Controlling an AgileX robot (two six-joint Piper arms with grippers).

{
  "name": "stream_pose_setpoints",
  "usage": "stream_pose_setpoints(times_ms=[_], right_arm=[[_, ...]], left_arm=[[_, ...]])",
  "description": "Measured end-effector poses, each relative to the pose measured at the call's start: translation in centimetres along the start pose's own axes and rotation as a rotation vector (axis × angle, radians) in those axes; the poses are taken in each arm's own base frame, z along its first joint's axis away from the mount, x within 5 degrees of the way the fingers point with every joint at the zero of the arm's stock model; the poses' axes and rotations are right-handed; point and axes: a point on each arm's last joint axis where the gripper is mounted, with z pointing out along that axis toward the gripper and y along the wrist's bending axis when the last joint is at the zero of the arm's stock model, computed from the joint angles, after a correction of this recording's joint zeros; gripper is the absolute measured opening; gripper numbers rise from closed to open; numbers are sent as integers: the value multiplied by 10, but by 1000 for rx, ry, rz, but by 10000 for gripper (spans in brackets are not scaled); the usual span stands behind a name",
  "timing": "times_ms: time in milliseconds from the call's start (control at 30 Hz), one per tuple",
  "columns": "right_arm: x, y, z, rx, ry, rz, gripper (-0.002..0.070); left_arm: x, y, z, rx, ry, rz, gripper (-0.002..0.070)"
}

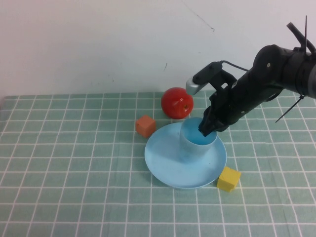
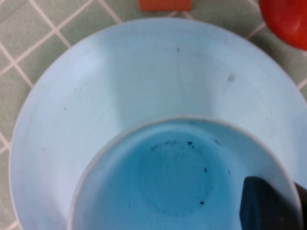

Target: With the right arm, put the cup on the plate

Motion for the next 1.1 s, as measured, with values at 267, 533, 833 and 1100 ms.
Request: stream_pose_setpoints(times_ms=[267,533,833,1100], right_arm=[[8,-2,15,-12,52,33,89],[-16,-6,-1,-11,1,27,294],[-58,0,-71,-48,71,-106,299],[-44,-18,-111,249,240,-74,97]], left_arm=[[0,0,0,0,0,0,-3],[0,0,0,0,0,0,-3],[0,0,0,0,0,0,-3],[0,0,0,0,0,0,-3]])
